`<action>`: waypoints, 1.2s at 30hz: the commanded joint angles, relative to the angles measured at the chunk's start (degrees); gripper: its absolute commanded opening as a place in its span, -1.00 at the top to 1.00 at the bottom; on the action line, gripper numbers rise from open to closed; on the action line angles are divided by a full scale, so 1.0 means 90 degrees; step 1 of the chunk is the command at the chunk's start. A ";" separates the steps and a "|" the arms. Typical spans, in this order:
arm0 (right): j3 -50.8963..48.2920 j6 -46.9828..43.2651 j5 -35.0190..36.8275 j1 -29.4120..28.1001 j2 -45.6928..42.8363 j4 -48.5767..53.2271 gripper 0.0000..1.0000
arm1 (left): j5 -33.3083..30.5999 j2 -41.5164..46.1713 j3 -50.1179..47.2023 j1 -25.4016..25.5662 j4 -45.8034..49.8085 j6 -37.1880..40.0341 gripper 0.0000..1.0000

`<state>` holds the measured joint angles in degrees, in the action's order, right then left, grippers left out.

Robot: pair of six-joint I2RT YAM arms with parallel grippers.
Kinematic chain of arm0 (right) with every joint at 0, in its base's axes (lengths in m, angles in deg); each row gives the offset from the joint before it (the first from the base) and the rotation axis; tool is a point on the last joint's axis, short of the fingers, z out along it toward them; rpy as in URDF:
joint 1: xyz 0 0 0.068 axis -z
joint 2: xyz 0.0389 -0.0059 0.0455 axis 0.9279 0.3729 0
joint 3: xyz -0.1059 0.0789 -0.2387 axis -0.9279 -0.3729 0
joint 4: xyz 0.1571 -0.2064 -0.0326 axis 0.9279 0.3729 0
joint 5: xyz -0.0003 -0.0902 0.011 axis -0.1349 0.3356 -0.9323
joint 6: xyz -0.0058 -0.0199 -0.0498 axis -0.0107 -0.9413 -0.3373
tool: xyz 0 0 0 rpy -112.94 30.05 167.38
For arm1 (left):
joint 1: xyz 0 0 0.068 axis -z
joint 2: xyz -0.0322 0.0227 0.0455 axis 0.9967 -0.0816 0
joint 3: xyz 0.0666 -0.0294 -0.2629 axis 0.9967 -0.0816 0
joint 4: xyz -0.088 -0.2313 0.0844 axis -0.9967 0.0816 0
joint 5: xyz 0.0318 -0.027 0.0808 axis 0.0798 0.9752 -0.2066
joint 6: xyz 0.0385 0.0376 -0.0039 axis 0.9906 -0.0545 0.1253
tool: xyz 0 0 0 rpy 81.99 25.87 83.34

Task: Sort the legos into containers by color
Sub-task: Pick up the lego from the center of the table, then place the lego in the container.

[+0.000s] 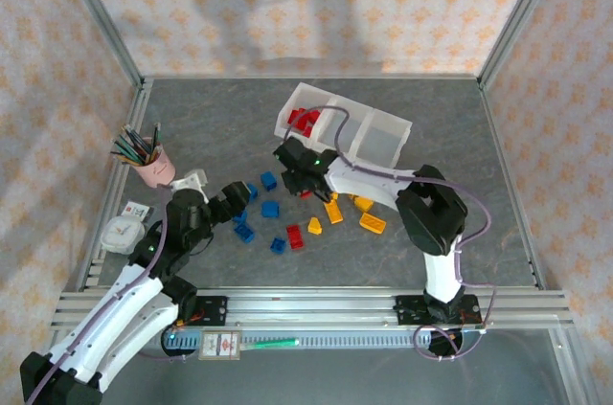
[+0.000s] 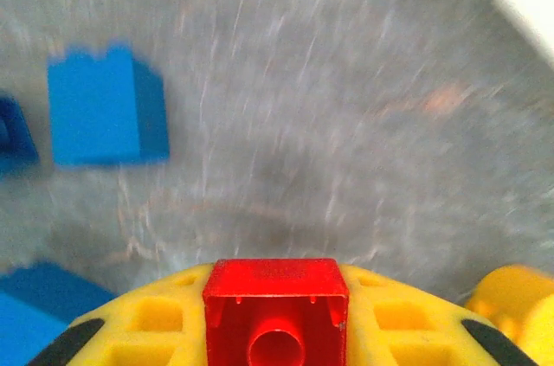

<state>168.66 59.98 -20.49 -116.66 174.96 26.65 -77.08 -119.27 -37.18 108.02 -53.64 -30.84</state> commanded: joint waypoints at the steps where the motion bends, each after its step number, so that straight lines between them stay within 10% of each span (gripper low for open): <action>1: 0.0439 0.0248 0.0117 0.0436 -0.0220 -0.0306 0.45 | 0.0073 -0.0241 0.0358 -0.0072 -0.0476 0.0193 -0.98; 25: 0.4354 0.0889 0.0385 0.1864 0.2671 -0.0830 0.45 | 0.0012 -0.1961 0.1105 -0.0071 -0.1757 0.0370 -0.98; 36: 0.4245 0.0584 0.0174 0.1846 0.2078 -0.0529 -0.26 | 0.0236 -0.1962 0.1261 -0.0071 -0.1771 0.0372 -0.98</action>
<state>209.66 66.19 -18.68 -99.57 201.03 21.07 -75.92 -137.54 -27.68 108.02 -68.03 -28.87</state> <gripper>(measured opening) 0.626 0.992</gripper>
